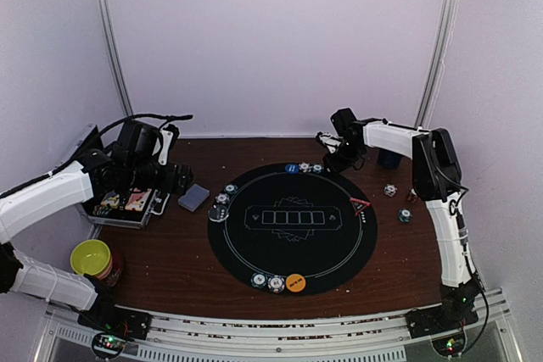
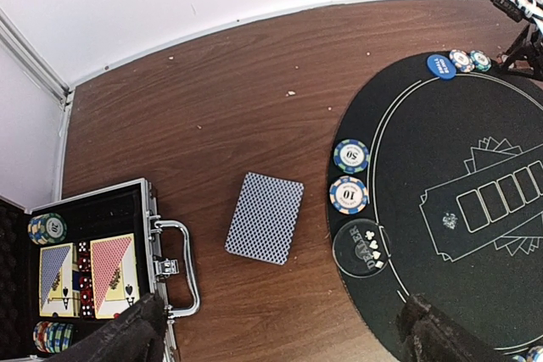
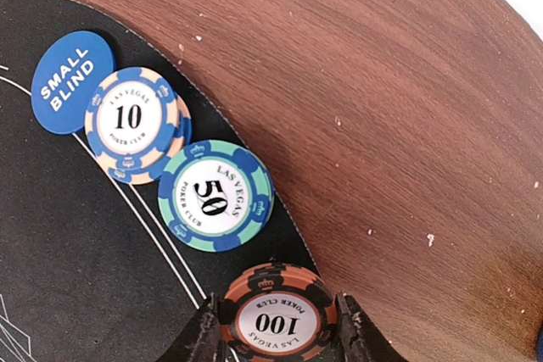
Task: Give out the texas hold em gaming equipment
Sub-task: Place the poker chips pile in the small blind area, then pick up the pile of poker chips from the pile of poker chips, then place the poker chips pile in the big blind area.
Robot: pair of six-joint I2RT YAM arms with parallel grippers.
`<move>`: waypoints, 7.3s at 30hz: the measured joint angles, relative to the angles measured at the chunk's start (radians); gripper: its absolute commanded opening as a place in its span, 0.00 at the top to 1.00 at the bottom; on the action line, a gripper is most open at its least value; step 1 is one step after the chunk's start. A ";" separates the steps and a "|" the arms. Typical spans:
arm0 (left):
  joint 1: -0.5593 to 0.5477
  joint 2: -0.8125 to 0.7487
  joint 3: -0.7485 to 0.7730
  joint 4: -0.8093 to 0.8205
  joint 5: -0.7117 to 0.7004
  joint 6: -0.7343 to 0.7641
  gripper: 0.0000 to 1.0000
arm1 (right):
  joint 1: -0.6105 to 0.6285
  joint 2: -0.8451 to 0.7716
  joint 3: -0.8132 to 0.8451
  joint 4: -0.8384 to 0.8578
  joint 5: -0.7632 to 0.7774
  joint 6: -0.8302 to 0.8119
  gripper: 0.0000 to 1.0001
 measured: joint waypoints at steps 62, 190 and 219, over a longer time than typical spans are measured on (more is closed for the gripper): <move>0.000 0.011 0.000 0.000 -0.009 0.006 0.02 | -0.404 -0.632 -0.639 -0.047 0.045 -0.125 0.09; 0.000 -0.003 0.000 0.000 -0.042 0.013 0.02 | 0.391 -0.524 -0.362 -0.040 0.014 -0.036 0.67; 0.027 -0.062 0.000 0.000 -0.112 0.013 0.02 | 0.793 -0.217 -0.248 -0.003 -0.023 0.017 0.68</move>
